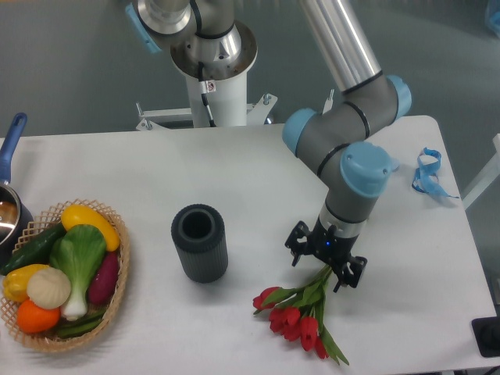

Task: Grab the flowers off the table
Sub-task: 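Lower the gripper around the tulip stems near the twine tie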

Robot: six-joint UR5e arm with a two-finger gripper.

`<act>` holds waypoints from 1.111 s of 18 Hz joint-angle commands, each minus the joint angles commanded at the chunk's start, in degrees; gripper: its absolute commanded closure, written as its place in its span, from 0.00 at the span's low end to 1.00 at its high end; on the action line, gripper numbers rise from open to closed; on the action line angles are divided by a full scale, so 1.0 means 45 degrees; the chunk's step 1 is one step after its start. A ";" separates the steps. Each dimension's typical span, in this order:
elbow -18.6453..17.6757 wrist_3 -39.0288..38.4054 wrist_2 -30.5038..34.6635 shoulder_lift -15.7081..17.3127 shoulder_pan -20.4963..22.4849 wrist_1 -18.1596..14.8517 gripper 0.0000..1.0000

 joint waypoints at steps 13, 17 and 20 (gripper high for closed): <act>0.0214 0.0019 0.0625 -0.0469 -0.0039 0.0020 0.00; 0.0234 0.0000 0.0684 -0.0586 -0.0195 0.0058 0.00; 0.0234 0.0000 0.0703 -0.0762 -0.0215 0.0370 0.00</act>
